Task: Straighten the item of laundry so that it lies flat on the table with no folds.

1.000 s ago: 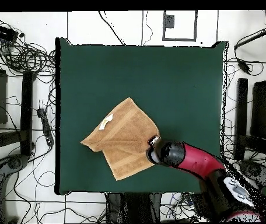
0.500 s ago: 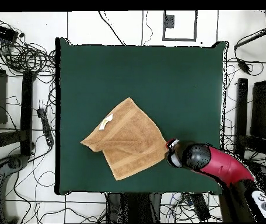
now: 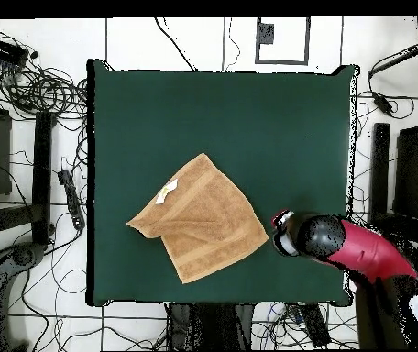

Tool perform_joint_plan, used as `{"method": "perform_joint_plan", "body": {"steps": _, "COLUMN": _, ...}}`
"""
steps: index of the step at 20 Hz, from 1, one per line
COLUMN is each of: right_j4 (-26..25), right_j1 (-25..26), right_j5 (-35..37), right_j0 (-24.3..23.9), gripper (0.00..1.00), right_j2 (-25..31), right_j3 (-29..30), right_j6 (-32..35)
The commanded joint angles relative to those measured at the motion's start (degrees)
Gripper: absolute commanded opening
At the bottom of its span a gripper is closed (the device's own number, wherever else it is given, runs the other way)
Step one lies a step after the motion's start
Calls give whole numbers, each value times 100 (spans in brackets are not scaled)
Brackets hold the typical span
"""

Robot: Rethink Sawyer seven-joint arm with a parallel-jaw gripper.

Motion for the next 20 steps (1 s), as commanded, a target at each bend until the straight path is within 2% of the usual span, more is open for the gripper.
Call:
{"method": "perform_joint_plan", "body": {"steps": 1, "right_j4": 303, "right_j1": 128, "right_j5": -489, "right_j0": 962, "gripper": 100, "right_j2": 389, "right_j3": 391, "right_j6": 943}}
{"method": "perform_joint_plan", "body": {"steps": 3, "right_j4": 487, "right_j1": 142, "right_j5": -682, "right_j0": 1203, "gripper": 100, "right_j2": 303, "right_j3": 410, "right_j6": 1292}}
{"method": "perform_joint_plan", "body": {"steps": 6, "right_j4": 654, "right_j1": 149, "right_j5": -813, "right_j0": 1470, "gripper": 100, "right_j2": 147, "right_j3": 356, "right_j6": 1468}}
{"method": "perform_joint_plan", "body": {"steps": 11, "right_j4": 728, "right_j1": 283, "right_j5": -654, "right_j0": 1268, "gripper": 100, "right_j2": 391, "right_j3": 83, "right_j6": 644}}
{"method": "perform_joint_plan", "body": {"steps": 13, "right_j4": 769, "right_j1": 353, "right_j5": -580, "right_j0": 1301, "gripper": 100, "right_j2": 265, "right_j3": 59, "right_j6": 661}}
{"method": "perform_joint_plan", "body": {"steps": 16, "right_j4": 701, "right_j1": 508, "right_j5": -921, "right_j0": 1331, "gripper": 100, "right_j2": 135, "right_j3": 185, "right_j6": 740}}
{"method": "perform_joint_plan", "body": {"steps": 20, "right_j4": 518, "right_j1": 1143, "right_j5": -1362, "right_j0": 1245, "gripper": 100, "right_j2": 175, "right_j3": 41, "right_j6": 628}}
